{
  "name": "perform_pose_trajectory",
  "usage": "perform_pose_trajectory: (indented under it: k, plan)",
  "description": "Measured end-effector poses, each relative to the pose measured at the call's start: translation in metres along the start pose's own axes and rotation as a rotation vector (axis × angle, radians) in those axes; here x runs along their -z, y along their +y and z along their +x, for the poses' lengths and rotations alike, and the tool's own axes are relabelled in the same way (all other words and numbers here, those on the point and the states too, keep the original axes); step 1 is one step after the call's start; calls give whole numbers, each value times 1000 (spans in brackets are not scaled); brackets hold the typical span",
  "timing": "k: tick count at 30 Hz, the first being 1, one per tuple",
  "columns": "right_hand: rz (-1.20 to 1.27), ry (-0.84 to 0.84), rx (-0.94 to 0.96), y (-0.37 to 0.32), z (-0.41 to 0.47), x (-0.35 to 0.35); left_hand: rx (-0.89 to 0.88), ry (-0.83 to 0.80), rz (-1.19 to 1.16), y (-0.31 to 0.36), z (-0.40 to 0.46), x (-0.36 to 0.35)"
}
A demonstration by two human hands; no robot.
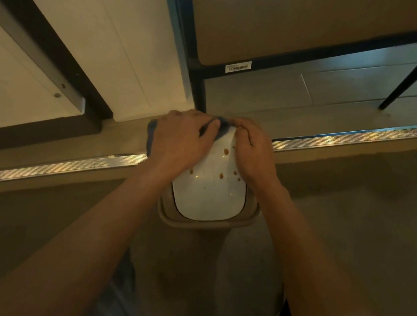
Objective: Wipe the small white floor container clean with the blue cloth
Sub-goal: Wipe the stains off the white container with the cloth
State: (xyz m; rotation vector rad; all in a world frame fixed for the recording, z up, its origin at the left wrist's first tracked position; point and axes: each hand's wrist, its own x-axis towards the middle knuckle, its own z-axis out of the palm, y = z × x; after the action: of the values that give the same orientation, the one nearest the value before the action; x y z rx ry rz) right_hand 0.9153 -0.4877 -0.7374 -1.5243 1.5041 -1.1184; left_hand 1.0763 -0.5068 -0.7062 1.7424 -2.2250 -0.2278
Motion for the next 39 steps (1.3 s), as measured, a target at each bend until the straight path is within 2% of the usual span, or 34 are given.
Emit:
perform_pose_trajectory:
  k: [3,4,5,7,9,10,12,14,16,18,19,22,24,26,28,30,32,34,36,38,39]
  plan:
    - [1,7,4,1,0,-1,-241,49,-51,-22,-26,-1]
    - [-2,14,3,1,0,-1,-263,56,-92,-33,-31,1]
    - [1,16,0,0,0,0,-224,51,-146,-39,-34,5]
    - [-1,14,-10,-1,-1,0,-10,8,-256,-38,-27,12]
    - [-13,11,-16,-1,-1,0,191,-61,-241,-27,-9,10]
    - [-14,11,-17,-2,-1,0,212,-69,-183,-18,-2,8]
    - [-1,15,-16,-2,-1,1,131,-28,-65,-4,1,2]
    - [18,16,-7,-2,0,2,-43,27,7,0,-13,-5]
    - [20,21,12,-2,0,1,-204,62,16,-12,-32,-6]
    - [19,22,-2,-2,0,1,-256,63,-23,-33,-41,-2]
    - [23,19,-16,-1,0,1,-209,44,-71,-39,-40,3]
    - [14,17,-45,-3,-1,0,117,-48,-221,-32,-17,12]
    - [18,19,-51,-3,-1,0,234,-103,-178,-13,0,14]
    - [30,20,-40,-4,0,0,165,-68,-32,4,2,10]
    - [40,25,-8,-4,0,1,-12,8,48,9,-13,1]
    - [51,27,-2,-5,-1,1,-210,44,47,-1,-35,-1]
    - [57,29,-14,-5,-2,2,-317,54,13,-23,-47,1]
    - [62,18,-29,-6,-2,2,-212,44,-76,-39,-47,8]
    - [73,7,-50,-5,-2,1,43,19,-200,-37,-33,13]
    - [77,11,-50,-4,-2,0,207,-26,-205,-22,-14,12]
    - [73,14,-46,-4,-2,1,213,-33,-152,-12,-9,11]
